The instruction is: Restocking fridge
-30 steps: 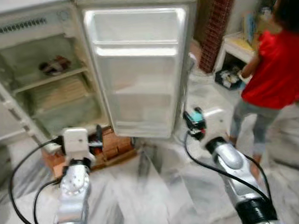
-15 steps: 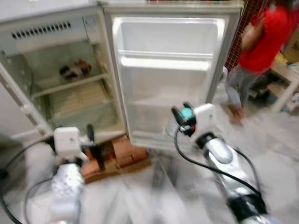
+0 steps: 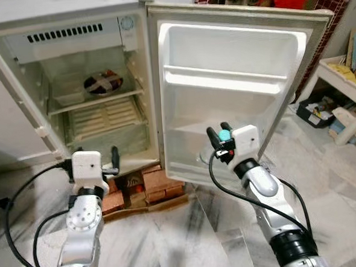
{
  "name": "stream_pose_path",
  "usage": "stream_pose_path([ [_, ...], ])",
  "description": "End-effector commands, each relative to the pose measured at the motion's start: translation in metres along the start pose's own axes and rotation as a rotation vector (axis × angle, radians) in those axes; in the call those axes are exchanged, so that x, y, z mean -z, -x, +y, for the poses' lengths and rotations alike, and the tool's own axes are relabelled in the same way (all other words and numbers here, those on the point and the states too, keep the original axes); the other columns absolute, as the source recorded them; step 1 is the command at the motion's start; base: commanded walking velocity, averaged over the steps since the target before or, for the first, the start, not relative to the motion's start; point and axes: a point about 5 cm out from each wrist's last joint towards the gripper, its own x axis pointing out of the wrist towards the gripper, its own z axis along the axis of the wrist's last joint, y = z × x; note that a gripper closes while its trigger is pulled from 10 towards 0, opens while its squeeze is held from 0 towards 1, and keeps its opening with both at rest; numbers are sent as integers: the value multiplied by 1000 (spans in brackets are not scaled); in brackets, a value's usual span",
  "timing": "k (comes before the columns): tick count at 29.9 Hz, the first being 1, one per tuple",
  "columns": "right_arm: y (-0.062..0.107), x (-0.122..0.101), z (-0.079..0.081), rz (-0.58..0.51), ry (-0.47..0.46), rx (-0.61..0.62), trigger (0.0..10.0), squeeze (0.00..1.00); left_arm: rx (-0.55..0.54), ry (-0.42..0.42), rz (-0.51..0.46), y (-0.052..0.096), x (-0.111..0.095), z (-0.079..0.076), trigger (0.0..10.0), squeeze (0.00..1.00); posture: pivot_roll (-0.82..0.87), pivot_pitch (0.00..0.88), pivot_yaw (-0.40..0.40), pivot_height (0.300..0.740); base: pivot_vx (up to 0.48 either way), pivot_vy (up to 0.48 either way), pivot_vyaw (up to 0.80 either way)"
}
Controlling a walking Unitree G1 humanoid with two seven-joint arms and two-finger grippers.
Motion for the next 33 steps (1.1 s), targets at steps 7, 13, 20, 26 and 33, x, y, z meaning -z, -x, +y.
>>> stream_pose_path([
  [7,-2,-7,-2,-34,13,15,10000,0,16,-1,-16,1,-3,-3,10000,0,78,4,-38,740,347,0,0],
  [13,-2,-7,-2,-34,17,16,10000,0,15,-1,-15,0,-3,-3,10000,0,78,3,-39,740,356,0,0],
  [20,-3,-6,1,-29,7,-5,10000,0,12,1,-15,1,-2,-3,10000,0,78,3,-39,740,343,0,0],
  [26,-3,-4,8,-21,-6,-46,10000,0,11,23,-31,1,-4,-5,10000,0,79,3,-41,740,44,0,0],
  [33,1,0,29,6,-38,-215,10000,0,10,19,-28,1,-4,-6,10000,0,79,5,-41,740,0,0,0],
])
